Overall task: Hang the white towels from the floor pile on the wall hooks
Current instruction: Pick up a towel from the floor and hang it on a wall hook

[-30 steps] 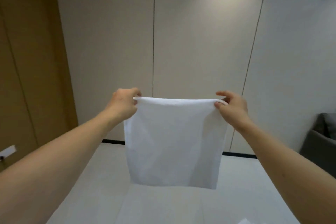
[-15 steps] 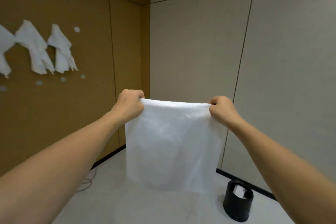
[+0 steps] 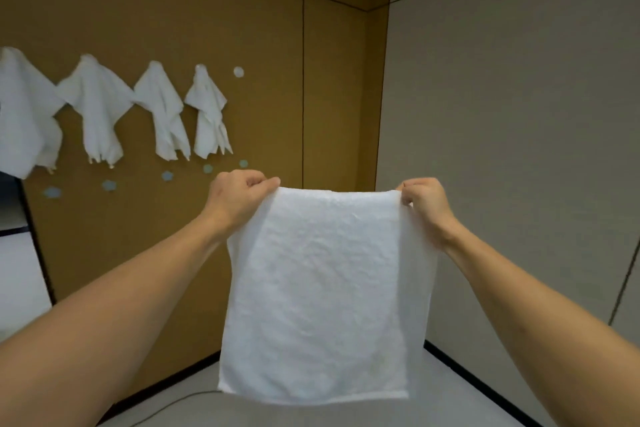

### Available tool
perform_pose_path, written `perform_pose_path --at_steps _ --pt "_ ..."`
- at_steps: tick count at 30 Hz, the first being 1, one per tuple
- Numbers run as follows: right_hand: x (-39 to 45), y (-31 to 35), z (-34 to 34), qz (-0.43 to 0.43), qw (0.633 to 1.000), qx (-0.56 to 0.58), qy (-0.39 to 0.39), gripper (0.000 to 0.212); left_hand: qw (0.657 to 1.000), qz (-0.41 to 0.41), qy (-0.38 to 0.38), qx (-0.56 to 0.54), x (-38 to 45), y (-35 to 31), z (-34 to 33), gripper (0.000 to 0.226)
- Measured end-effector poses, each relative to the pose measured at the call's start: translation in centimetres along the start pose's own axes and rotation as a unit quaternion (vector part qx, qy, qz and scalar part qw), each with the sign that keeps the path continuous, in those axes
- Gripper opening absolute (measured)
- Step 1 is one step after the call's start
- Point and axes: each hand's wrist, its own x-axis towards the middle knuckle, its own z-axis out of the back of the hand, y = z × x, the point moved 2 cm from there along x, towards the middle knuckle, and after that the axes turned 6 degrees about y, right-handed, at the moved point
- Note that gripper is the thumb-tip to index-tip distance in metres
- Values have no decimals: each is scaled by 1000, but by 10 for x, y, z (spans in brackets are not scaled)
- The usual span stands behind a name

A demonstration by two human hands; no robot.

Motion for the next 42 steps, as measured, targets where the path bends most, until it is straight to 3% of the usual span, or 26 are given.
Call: perform_pose_path --at_steps 4,10,12,17,22,26,29,34,40,42 --pt "80 -19 -36 2 998 7 65 51 998 21 51 -38 70 52 -14 25" --pt "219 -39 -90 37 991 -64 110 18 999 23 31 -37 200 130 -24 13" --pt "264 -46 -108 41 991 -77 101 16 1000 11 16 1 241 148 -26 14" --pt "374 -74 -158 44 972 -212 92 17 976 -14 -17 219 329 176 -52 26" --pt "479 -114 -205 64 962 -257 66 12 952 6 -14 307 415 215 -91 20" --pt "559 -141 -228 138 941 -300 72 15 944 1 -39 329 477 248 -117 17" --pt "621 -154 -236 171 942 -272 100 22 953 49 -71 292 525 265 -132 15" --pt "714 -164 -257 202 965 -91 143 26 959 77 -117 247 597 281 -150 14" --pt "811 -180 -292 265 952 -82 126 50 951 71 -134 269 656 311 -150 15" --pt "835 -181 -307 279 947 -99 128 49 942 57 -129 305 673 327 -148 23"
